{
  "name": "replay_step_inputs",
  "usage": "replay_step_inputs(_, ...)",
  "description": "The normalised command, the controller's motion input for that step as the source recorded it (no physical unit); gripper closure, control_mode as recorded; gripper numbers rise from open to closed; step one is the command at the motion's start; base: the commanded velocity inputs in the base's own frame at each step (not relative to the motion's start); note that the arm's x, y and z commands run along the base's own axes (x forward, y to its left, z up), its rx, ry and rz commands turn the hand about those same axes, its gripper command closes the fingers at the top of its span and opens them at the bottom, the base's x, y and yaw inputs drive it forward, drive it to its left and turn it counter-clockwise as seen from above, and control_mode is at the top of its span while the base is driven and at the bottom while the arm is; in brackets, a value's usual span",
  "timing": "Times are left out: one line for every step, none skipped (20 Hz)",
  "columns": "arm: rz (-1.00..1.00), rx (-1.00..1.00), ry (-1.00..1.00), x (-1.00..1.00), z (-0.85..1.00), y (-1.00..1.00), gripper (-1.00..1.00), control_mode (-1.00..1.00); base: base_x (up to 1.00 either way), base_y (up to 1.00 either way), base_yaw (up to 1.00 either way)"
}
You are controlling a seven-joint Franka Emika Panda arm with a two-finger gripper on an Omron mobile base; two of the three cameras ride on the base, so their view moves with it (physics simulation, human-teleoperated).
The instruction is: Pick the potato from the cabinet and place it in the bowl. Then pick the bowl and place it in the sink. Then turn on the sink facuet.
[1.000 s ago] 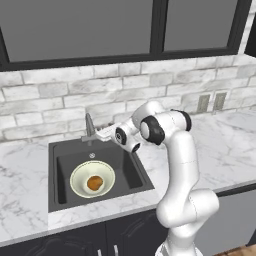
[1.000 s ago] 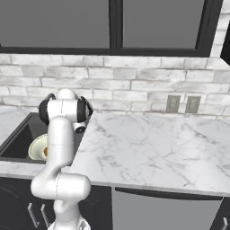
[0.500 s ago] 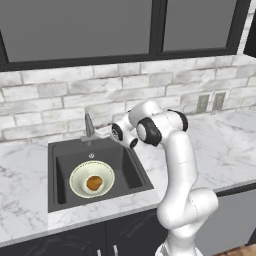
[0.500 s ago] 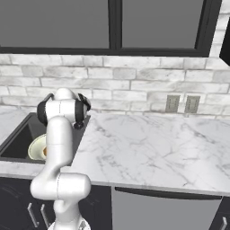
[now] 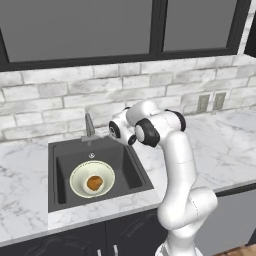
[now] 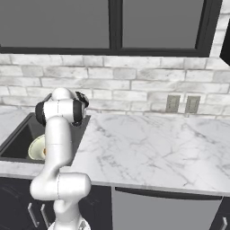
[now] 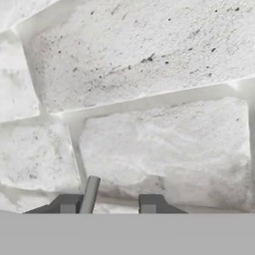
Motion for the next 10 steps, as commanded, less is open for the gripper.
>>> replay_step_inputs(0.0, 0.03, 0.07, -0.11, -0.3, -0.63, 1.0, -1.0, 0.0, 0.0, 0.0)
replay_step_inputs(0.0, 0.03, 0.07, -0.14, -0.31, -0.67, 1.0, -1.0, 0.0, 0.0, 0.0)
replay_step_inputs(0.0, 0.03, 0.07, -0.14, -0.33, -0.69, 1.0, -1.0, 0.0, 0.0, 0.0)
replay_step_inputs(0.0, 0.03, 0.06, -0.16, -0.32, -0.72, 1.0, -1.0, 0.0, 0.0, 0.0)
replay_step_inputs(0.0, 0.03, 0.05, -0.21, -0.34, -0.79, 1.0, -1.0, 0.0, 0.0, 0.0)
replay_step_inputs(0.0, 0.04, 0.04, -0.25, -0.34, -0.83, 1.0, -1.0, 0.0, 0.0, 0.0)
replay_step_inputs(0.0, 0.05, 0.02, -0.3, -0.34, -0.88, 1.0, -1.0, 0.0, 0.0, 0.0)
replay_step_inputs(0.0, 0.05, 0.01, -0.34, -0.35, -0.9, 1.0, -1.0, 0.0, 0.0, 0.0)
replay_step_inputs(0.0, 0.06, 0.01, -0.38, -0.36, -0.93, 1.0, -1.0, 0.0, 0.0, 0.0)
replay_step_inputs(0.0, 0.06, 0.0, -0.39, -0.36, -0.94, 1.0, -1.0, 0.0, 0.0, 0.0)
